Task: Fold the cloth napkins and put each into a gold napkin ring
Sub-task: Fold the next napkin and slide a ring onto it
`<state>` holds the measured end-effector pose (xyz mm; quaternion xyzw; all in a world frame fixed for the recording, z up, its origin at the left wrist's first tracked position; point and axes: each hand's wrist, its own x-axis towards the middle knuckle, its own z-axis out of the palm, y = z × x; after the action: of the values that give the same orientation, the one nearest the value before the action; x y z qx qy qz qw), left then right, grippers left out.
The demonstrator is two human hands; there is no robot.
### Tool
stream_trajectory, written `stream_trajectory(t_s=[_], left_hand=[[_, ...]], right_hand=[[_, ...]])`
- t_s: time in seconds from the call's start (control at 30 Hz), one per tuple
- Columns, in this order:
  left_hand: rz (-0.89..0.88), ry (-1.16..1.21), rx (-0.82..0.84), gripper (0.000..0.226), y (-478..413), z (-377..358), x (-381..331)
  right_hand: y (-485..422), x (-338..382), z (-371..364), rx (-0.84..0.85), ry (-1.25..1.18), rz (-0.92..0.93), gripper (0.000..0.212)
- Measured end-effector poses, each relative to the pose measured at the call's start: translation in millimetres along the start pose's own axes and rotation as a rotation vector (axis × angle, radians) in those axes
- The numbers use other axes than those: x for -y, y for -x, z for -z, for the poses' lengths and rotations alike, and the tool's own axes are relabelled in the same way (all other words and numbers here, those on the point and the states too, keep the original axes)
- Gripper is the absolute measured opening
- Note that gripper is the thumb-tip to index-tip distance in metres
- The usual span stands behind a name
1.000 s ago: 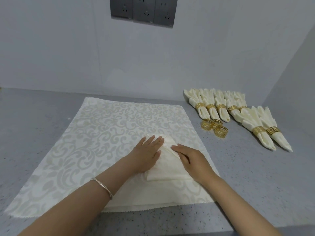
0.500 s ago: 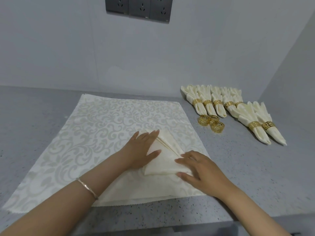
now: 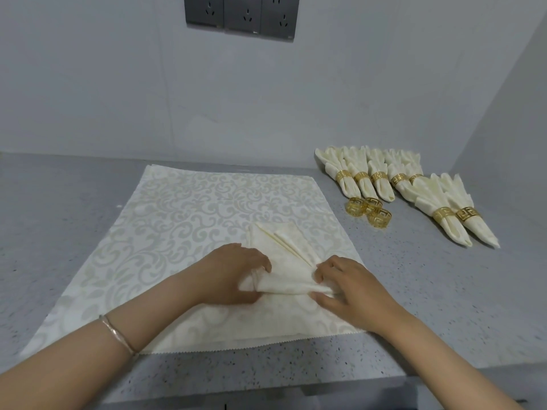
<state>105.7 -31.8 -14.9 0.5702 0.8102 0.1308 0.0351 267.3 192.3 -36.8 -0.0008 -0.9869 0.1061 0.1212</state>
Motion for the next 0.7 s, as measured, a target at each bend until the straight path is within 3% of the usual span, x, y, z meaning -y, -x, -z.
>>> stream_trajectory(t_s=[0.13, 0.23, 0.37, 0.47, 0.53, 0.63, 0.7], left_hand=[[0.125, 0.169, -0.115, 0.025, -13.4, -3.0, 7.1], [0.215, 0.314, -0.223, 0.029, -30.2, -9.6, 13.8], [0.313, 0.389, -0.245, 0.015, -47.3, -19.5, 18.9], [0.256, 0.284, -0.285, 0.043, -50.6, -25.0, 15.6], [0.127, 0.110, -0.290, 0.056, -52.0, -27.0, 14.3], [-0.081, -0.098, -0.181, 0.054, -54.3, -31.9, 17.6], [-0.110, -0.146, -0.091, 0.049, -53.2, -35.5, 22.0]], right_hand=[[-5.0, 0.0, 0.4, -0.063, -0.125, -0.097, 0.030], [-12.1, -0.7, 0.2, -0.072, -0.194, -0.189, 0.020], [-18.7, 1.0, 1.3, -0.079, -0.316, -0.248, 0.018], [-22.4, -0.8, -0.5, -0.009, -0.275, -0.228, 0.041], [-25.3, -1.6, -3.1, 0.026, -0.222, -0.196, 0.043], [-28.8, -2.5, -5.4, 0.040, -0.137, -0.162, 0.042], [-29.1, -1.6, -5.9, 0.049, -0.093, -0.150, 0.040]])
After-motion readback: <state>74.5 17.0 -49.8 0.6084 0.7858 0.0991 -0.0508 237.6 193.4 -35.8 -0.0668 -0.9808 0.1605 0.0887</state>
